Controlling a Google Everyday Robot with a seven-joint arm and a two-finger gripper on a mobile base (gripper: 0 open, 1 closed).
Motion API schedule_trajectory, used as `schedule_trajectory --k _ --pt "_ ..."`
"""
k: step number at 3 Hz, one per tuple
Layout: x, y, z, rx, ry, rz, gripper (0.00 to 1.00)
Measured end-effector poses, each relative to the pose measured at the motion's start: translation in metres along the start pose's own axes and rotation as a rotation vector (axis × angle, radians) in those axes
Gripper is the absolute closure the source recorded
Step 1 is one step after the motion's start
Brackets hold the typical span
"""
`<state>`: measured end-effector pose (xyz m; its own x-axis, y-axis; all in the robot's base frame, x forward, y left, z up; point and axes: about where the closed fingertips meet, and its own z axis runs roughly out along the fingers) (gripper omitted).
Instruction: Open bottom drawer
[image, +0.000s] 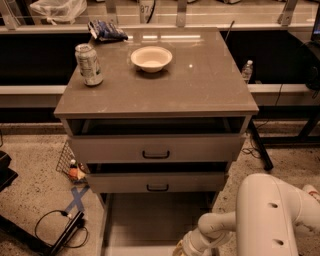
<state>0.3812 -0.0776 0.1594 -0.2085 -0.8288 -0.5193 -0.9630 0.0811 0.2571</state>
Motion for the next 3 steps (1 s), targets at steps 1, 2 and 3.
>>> schedule_trajectory --k 1,2,3 --pt "-0.0001 0.0015 0.0015 -0.003 -0.001 0.0 0.15" --pt "-0.0002 0.0025 0.0025 -0.006 -0.001 0.001 0.0" --pt "-0.0003 0.0025 0.0026 -0.006 -0.001 0.001 0.0"
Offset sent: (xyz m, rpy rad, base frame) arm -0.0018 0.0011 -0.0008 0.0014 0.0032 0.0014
